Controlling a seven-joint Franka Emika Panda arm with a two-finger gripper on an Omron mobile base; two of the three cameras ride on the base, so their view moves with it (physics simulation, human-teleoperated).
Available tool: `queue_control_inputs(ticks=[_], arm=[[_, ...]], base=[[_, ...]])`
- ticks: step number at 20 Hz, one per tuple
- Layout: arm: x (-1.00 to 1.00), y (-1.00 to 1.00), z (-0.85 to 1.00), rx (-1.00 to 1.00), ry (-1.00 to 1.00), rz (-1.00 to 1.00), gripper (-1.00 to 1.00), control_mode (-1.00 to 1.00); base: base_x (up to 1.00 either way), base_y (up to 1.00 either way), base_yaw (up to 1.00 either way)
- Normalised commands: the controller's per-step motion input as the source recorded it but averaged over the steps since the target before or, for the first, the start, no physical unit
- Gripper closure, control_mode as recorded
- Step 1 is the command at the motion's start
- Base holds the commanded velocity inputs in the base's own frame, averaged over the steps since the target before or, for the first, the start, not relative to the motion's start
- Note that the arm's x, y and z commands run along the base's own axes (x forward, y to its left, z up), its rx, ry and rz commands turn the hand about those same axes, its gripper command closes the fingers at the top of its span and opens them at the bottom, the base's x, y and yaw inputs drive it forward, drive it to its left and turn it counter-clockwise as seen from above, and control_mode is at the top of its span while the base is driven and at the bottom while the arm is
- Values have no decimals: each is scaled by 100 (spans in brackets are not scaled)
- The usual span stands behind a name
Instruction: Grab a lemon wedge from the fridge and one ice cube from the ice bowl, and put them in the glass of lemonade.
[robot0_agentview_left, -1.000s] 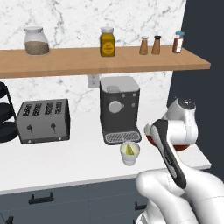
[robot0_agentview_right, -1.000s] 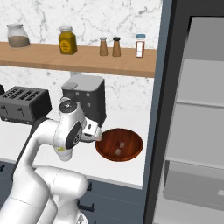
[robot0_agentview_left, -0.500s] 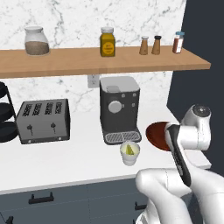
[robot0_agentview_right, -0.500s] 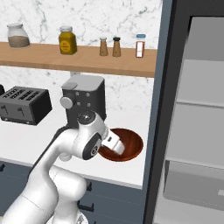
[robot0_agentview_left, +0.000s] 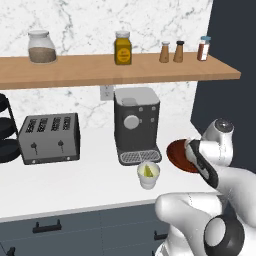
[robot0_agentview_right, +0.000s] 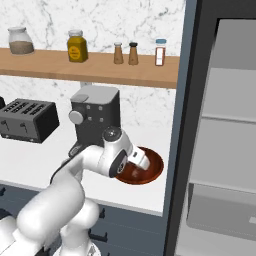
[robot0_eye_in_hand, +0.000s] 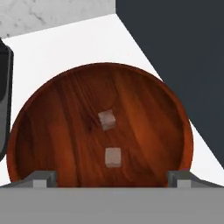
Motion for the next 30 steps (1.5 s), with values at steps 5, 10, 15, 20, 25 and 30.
queue_control_inputs(ticks=[5,10,15,20,25,30], arm=[[42,-3,-7,0,16,13,-100,-100],[28,-3,-50,0,12,0,-100,-100],[5,-11,-55,0,8,0,-100,-100],[4,-2,-27,0,0,0,-100,-100],[4,0,-22,0,-9,0,-100,-100],[13,0,-23,0,-3,0,-100,-100]], base=[[0,0,0],[0,0,0],[0,0,0],[0,0,0],[0,0,0],[0,0,0]])
